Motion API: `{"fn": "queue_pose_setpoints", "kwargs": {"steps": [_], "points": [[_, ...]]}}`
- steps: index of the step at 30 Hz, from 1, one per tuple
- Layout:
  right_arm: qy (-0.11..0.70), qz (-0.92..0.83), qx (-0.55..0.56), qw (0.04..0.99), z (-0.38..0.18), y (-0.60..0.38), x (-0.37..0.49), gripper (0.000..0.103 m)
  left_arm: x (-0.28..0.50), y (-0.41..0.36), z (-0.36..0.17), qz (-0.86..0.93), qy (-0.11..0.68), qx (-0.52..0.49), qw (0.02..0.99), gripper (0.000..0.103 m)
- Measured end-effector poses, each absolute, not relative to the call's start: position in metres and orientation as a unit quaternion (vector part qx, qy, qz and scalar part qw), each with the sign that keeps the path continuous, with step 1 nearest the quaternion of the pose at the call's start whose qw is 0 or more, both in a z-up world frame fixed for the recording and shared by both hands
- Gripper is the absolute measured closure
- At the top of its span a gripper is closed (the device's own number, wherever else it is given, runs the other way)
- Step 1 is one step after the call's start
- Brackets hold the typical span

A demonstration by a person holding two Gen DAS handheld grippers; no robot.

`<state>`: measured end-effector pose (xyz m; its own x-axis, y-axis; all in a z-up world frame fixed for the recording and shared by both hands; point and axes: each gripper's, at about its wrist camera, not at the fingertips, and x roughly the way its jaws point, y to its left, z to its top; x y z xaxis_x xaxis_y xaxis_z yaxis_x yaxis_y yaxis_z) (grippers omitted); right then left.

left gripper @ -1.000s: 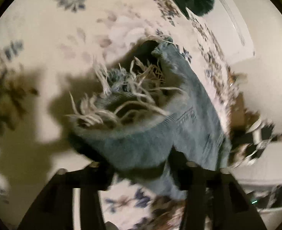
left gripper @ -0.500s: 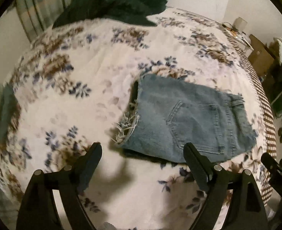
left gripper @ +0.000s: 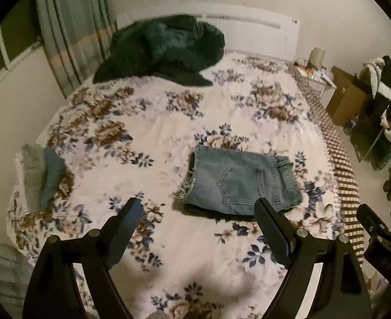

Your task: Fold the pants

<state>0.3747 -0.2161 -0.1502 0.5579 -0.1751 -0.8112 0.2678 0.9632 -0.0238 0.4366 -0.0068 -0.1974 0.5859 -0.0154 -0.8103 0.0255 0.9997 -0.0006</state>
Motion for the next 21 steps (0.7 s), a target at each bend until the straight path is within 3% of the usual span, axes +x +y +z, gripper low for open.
{"fn": "queue_pose_setpoints", "kwargs": {"steps": [8, 21], "points": [[0.4, -0.108, 0.043, 0.909, -0.042, -0.205, 0.276, 0.0, 0.344, -0.001, -0.113, -0.009, 0.41, -0.001, 0.912, 0.016], [0.35, -0.088, 0.028, 0.932, 0.076, -0.175, 0.139, 0.0, 0.255, 0.004, -0.041, -0.026, 0.38, 0.004, 0.925, 0.016]]}}
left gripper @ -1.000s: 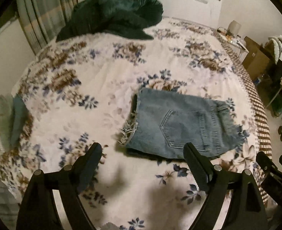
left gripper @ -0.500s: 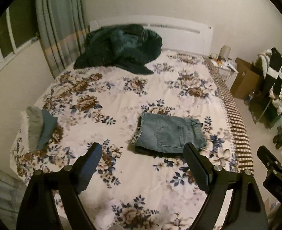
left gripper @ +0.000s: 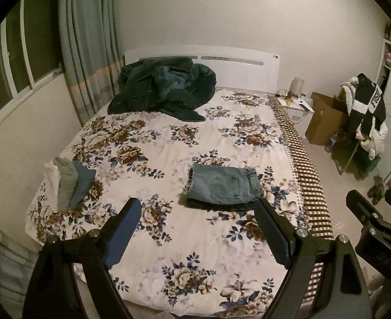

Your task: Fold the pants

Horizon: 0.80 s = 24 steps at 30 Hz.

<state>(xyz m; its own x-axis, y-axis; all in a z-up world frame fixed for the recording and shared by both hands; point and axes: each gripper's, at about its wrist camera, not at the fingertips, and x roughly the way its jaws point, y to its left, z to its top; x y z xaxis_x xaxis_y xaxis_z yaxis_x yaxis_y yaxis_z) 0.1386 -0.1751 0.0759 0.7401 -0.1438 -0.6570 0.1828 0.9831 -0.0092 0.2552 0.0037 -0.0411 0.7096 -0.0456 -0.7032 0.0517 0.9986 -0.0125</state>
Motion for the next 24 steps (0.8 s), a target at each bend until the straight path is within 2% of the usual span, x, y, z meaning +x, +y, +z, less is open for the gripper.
{"fn": "queue_pose_setpoints", "kwargs": {"steps": [10, 13, 24], "points": [[0.324, -0.099, 0.03, 0.94, 0.125, -0.153, 0.091, 0.0, 0.229, 0.016, -0.022, -0.033, 0.361, 0.011, 0.932, 0.016], [0.323, -0.098, 0.029, 0.941, 0.129, -0.149, 0.087, 0.0, 0.226, 0.02, -0.022, -0.029, 0.359, 0.006, 0.933, 0.003], [0.33, -0.086, 0.019, 0.94, 0.131, -0.141, 0.098, 0.0, 0.217, 0.024, -0.018, -0.018, 0.354, 0.001, 0.935, 0.003]]}}
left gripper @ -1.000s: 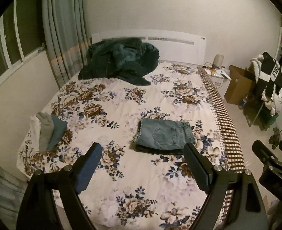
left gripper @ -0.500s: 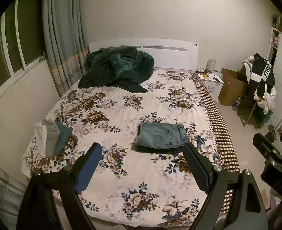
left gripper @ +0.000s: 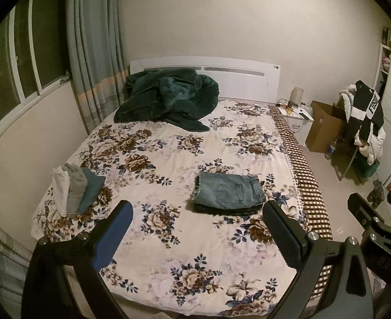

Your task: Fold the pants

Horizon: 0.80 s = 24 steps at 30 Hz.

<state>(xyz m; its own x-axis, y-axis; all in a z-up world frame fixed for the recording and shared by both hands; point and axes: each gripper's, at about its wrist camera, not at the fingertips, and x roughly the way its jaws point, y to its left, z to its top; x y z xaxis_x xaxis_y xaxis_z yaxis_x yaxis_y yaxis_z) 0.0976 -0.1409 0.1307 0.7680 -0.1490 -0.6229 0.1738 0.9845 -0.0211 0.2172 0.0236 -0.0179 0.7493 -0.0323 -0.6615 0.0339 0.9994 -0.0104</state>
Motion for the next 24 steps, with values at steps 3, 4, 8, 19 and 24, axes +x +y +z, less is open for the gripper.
{"fn": "queue_pose_setpoints", "kwargs": {"steps": [3, 4, 8, 19, 24], "points": [[0.33, -0.084, 0.019, 0.94, 0.1305, -0.1403, 0.0975, 0.0, 0.2163, 0.0234, -0.0181, -0.016, 0.354, 0.002, 0.935, 0.003], [0.33, -0.085, 0.018, 0.94, 0.1306, -0.1399, 0.0978, 0.0, 0.216, 0.0232, -0.0181, -0.014, 0.353, 0.002, 0.935, 0.003], [0.332, -0.084, 0.019, 0.939, 0.1308, -0.1393, 0.0982, 0.0, 0.214, 0.0214, -0.0178, -0.013, 0.353, 0.003, 0.936, 0.003], [0.334, -0.085, 0.014, 0.938, 0.1251, -0.1436, 0.0993, 0.0, 0.211, 0.0236, -0.0187, -0.008, 0.355, 0.007, 0.935, 0.0], [0.333, -0.084, 0.012, 0.939, 0.126, -0.1461, 0.0995, 0.0, 0.211, 0.0226, -0.019, -0.004, 0.357, 0.009, 0.934, 0.0]]}}
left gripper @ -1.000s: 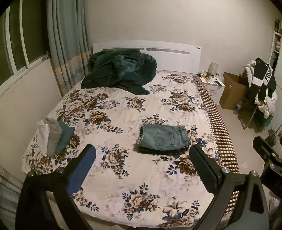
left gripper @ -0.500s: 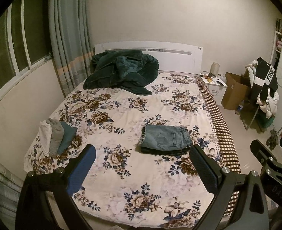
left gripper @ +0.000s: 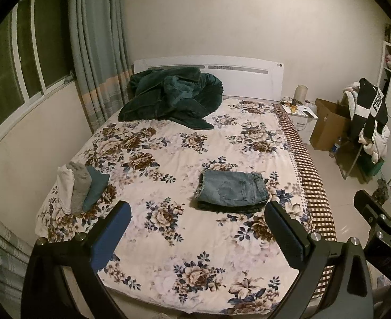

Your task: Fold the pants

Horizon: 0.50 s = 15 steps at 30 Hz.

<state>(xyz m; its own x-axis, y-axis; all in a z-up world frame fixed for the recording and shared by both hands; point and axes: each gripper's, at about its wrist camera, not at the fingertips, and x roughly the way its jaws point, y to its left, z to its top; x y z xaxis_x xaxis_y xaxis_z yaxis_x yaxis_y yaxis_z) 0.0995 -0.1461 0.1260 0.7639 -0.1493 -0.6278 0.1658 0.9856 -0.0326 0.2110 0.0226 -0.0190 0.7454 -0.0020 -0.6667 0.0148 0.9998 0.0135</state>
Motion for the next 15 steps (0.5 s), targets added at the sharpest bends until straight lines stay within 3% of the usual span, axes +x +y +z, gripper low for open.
{"fn": "queue_pose_setpoints", "kwargs": {"steps": [15], "points": [[0.334, -0.084, 0.014, 0.939, 0.1257, -0.1463, 0.0996, 0.0, 0.2121, 0.0189, -0.0165, -0.006, 0.354, 0.011, 0.935, 0.0]]}}
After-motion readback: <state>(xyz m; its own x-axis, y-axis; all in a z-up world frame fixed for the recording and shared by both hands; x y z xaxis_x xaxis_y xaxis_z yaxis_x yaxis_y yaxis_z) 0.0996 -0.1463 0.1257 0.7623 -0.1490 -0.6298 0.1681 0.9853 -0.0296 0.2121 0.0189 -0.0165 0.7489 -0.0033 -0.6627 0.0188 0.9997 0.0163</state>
